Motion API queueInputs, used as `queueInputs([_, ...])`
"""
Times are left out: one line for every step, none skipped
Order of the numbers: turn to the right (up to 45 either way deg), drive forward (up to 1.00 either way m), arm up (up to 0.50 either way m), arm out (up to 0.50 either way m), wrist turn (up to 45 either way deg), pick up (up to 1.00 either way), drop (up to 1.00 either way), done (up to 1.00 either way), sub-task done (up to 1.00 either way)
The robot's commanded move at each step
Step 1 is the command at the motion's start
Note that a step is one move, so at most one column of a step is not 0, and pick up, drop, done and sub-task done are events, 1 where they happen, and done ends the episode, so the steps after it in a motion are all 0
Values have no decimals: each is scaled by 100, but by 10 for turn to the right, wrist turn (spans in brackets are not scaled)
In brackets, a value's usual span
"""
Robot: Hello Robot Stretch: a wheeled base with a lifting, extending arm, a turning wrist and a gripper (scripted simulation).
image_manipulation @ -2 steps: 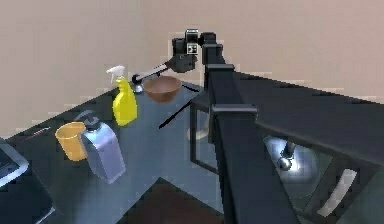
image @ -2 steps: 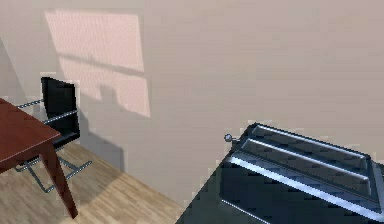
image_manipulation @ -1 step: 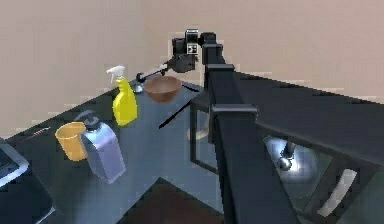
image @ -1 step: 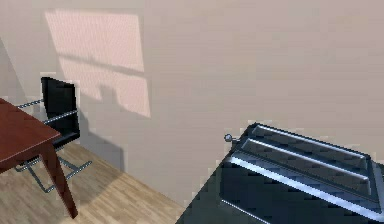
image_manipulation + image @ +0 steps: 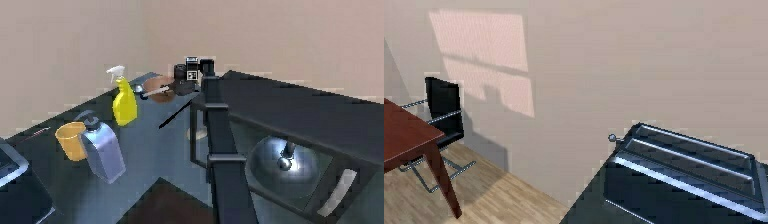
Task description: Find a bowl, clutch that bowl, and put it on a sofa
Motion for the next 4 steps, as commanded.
queueInputs([0, 0, 0, 0, 0, 100, 0, 0, 0])
queueInputs([0, 0, 8, 0, 0, 0, 0, 0, 0])
queueInputs([0, 0, 0, 0, -450, 0, 0, 0, 0])
queueInputs([0, 0, 0, 0, -450, 0, 0, 0, 0])
